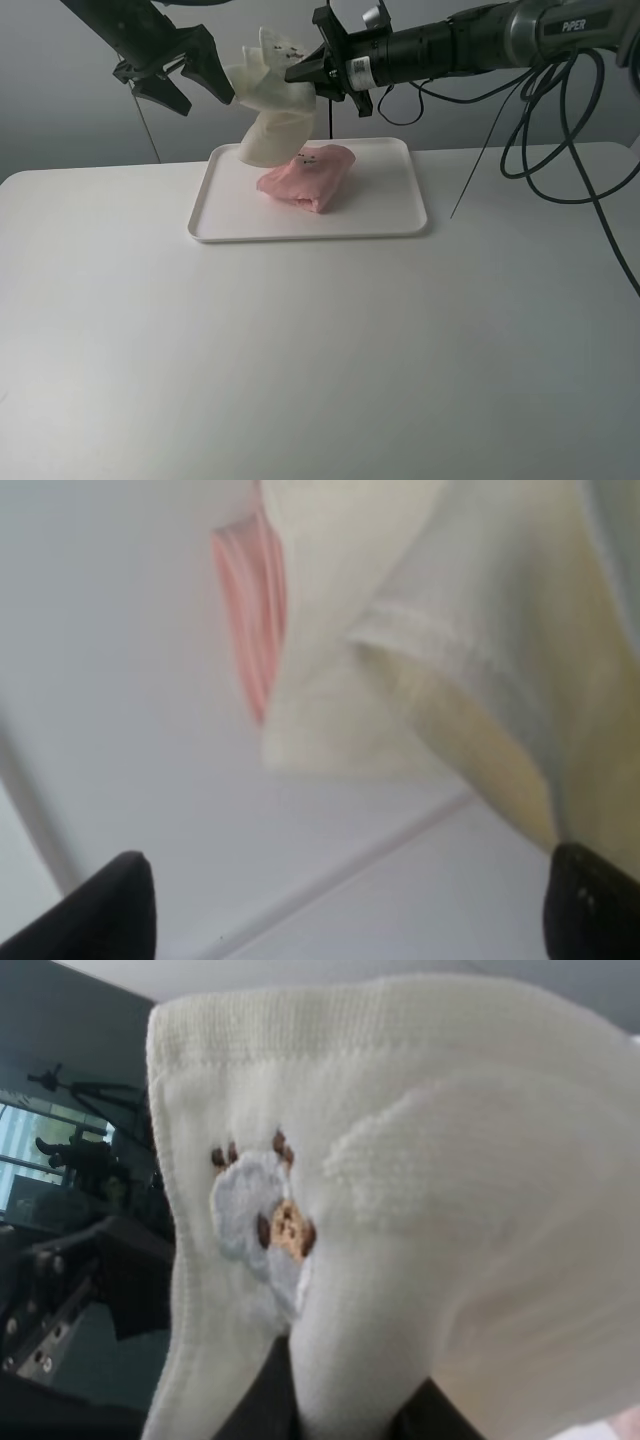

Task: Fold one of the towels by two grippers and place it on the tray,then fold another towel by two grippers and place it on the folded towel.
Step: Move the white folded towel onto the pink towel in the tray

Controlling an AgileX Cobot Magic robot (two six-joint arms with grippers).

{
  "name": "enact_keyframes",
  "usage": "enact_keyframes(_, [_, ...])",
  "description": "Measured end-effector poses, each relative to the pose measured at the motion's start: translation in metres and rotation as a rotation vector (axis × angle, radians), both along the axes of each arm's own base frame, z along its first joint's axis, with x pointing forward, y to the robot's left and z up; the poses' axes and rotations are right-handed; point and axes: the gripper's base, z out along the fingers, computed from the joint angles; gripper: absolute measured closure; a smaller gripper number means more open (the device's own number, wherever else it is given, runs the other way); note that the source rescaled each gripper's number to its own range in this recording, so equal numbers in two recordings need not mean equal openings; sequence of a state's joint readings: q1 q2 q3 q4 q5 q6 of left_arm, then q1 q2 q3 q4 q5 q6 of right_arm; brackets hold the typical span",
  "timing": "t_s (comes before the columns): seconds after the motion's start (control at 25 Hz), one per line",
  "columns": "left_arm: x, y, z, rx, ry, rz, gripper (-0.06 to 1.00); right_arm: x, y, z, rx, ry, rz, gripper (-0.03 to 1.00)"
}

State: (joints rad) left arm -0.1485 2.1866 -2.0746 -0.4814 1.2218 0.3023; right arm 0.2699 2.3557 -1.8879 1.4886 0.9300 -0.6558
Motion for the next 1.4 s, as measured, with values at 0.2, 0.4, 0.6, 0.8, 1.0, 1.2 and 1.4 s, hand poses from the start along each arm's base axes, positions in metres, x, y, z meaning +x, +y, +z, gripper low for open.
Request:
enact_keyframes(0.2, [0.0, -0.001, 0.001, -0.023, -0.007, -0.012, -0.05, 0.004, 0.016, 0.014, -0.008, -0.067, -0.05, 0.84])
enact_keyframes(0.4, [0.0, 0.001, 0.002, -0.025, -0.011, -0.011, -0.05, 0.004, 0.023, -0.002, -0.095, -0.096, -0.038, 0.84])
enact_keyframes(0.6, [0.0, 0.001, 0.005, -0.028, -0.017, -0.013, -0.05, 0.0, 0.017, -0.051, -0.291, -0.009, 0.013, 0.84])
enact_keyframes(0.8, [0.0, 0.001, 0.005, -0.028, -0.018, -0.016, -0.05, 0.001, 0.004, -0.068, -0.507, 0.016, -0.013, 0.84])
enact_keyframes(1.0, [0.0, 0.001, 0.005, -0.03, -0.018, -0.015, -0.05, 0.003, -0.002, -0.072, -0.587, 0.015, -0.038, 0.84])
enact_keyframes(1.2, [0.0, 0.001, 0.005, -0.03, -0.018, -0.015, -0.05, 0.003, -0.002, -0.075, -0.58, 0.05, -0.064, 0.84])
enact_keyframes(1.4, [0.0, 0.001, 0.005, -0.031, -0.019, -0.017, -0.05, 0.001, 0.006, -0.084, -0.579, 0.072, -0.08, 0.5])
